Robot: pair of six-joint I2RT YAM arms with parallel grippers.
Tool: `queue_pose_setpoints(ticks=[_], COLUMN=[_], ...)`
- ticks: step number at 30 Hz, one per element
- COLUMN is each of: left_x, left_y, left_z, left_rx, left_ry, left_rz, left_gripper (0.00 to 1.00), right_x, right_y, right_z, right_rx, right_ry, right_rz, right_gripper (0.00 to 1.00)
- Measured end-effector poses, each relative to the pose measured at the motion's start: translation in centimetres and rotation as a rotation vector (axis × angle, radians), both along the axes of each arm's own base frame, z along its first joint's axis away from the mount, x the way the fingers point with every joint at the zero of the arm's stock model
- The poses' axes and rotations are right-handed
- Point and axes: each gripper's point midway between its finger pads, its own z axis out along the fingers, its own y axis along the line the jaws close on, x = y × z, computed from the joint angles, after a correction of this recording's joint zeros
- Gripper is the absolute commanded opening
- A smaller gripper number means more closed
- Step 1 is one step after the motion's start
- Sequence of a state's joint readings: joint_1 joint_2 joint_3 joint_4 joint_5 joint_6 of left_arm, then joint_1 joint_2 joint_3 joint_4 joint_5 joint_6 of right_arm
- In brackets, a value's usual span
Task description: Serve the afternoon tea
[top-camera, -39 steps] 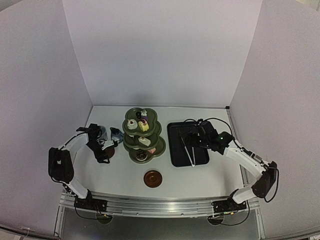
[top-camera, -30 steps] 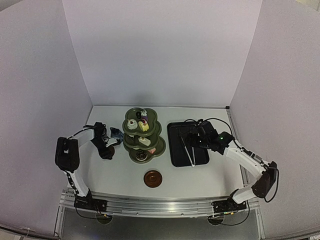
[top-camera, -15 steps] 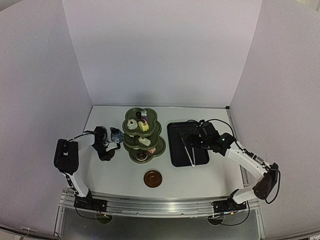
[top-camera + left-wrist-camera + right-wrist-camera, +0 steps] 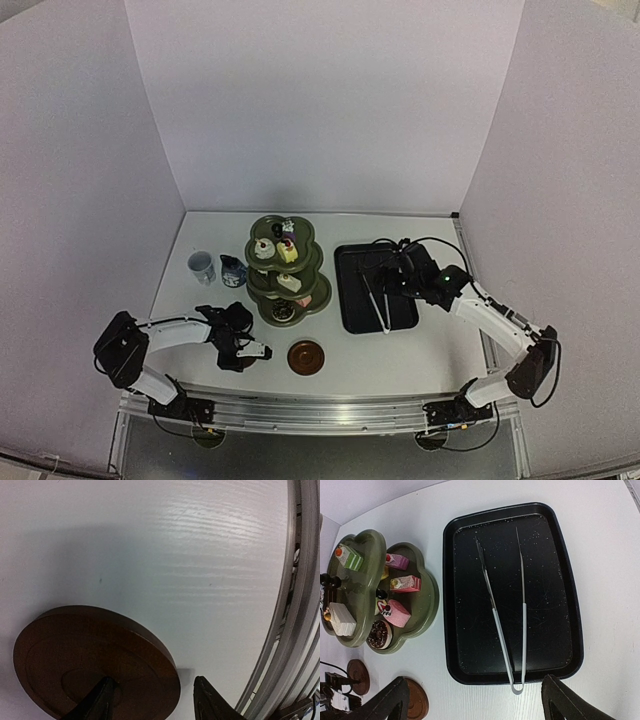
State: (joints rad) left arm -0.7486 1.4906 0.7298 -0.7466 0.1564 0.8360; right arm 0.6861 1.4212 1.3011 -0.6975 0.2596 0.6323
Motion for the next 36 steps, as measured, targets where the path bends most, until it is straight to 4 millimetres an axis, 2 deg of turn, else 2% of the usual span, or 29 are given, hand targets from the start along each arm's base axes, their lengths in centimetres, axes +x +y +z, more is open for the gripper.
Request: queue_pose_setpoints(ticks=[6, 9, 18, 31, 36], left_x=[-1.2, -1.0, -0.9, -0.3, -0.4], left_y=[-2.2, -2.6, -2.7, -3.8, -3.8], left_z=[-0.1, -0.2, -0.2, -0.1, 0.0], left_rx=[0.034, 0.047, 0.05, 0.061, 0.058], left_ry=[-0.007, -0.015, -0.021, -0.004, -0.005], left_rz=[-0.078, -0.087, -0.09, -0.113, -0.116], left_gripper=[0.56, 0.56, 0.59, 0.58, 0.62], right_x=[0.1, 0.1, -0.3, -0.3, -0.3], right_y=[0.1, 0.0, -0.3, -0.3, -0.3], right_z=[0.2, 0.3, 1.7, 1.7, 1.7], right_rx=[0.004, 0.006, 0.03, 0.03, 0.03], right_ry=[-0.004, -0.006, -0.035, -0.035, -0.035], right_rz=[0.0, -0.001, -0.005, -0.004, -0.004], right_gripper=[0.88, 0.88, 0.88, 0.88, 0.88])
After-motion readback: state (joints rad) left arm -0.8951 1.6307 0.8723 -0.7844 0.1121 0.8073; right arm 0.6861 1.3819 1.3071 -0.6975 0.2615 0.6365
